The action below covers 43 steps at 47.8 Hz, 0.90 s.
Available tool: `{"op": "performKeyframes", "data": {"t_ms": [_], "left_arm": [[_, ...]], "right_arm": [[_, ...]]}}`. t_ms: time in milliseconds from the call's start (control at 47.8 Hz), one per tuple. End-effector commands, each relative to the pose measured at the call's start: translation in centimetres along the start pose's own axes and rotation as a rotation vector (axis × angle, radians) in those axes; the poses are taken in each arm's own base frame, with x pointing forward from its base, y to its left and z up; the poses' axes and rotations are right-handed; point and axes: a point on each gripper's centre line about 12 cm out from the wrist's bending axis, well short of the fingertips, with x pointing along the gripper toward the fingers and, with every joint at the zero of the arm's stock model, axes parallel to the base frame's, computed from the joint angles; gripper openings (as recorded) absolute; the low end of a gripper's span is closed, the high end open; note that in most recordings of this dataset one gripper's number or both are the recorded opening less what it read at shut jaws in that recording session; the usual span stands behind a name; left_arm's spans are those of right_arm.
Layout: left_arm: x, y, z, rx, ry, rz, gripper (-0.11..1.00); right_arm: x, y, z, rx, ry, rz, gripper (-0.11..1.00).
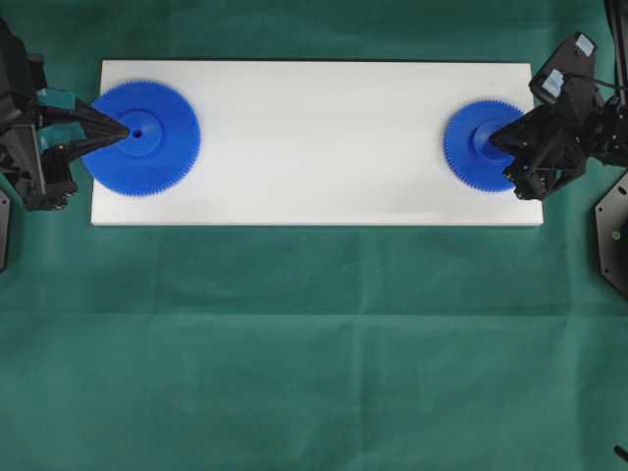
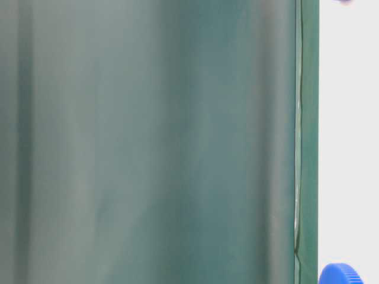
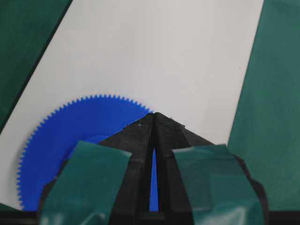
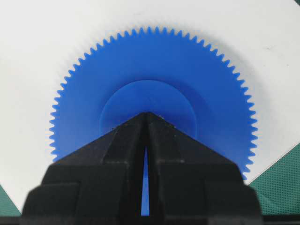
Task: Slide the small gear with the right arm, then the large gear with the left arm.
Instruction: 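Slide the small gear back right to its starting spot, then lower the left gripper tip onto the hub of the large blue gear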
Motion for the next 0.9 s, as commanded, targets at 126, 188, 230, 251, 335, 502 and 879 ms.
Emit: {"op": "performKeyframes", "data": {"t_ms": [126, 188, 230, 251, 335, 502, 879], "left_arm": [[0.0, -0.1, 0.5, 0.002, -0.018, -0.003, 0.00], [0.0, -0.1, 0.5, 0.002, -0.017, -0.003, 0.00], [0.0, -0.1, 0.5, 0.002, -0.017, -0.003, 0.00], [0.0, -0.1, 0.5, 0.002, -0.017, -0.003, 0.00], [0.0, -0.1, 0.5, 0.000, -0.017, -0.003, 0.00], [0.0, -0.1, 0.7, 0.002, -0.021, -0.003, 0.00], [0.0, -0.1, 0.8, 0.002, -0.024, -0.003, 0.00]], "right_arm": [[0.0, 0.0, 0.4, -0.021, 0.003, -0.011, 0.50], [-0.2, 0.2, 1.0, -0.036, -0.019, -0.006, 0.50], [-0.4, 0.4, 1.6, -0.050, -0.039, 0.000, 0.50], [-0.5, 0.5, 1.9, -0.053, -0.049, 0.002, 0.50], [-1.0, 0.8, 2.7, -0.071, -0.085, 0.013, 0.50], [-2.7, 1.6, 4.3, -0.107, -0.177, 0.044, 0.50], [-6.2, 2.5, 5.6, -0.150, -0.335, 0.108, 0.50]]}}
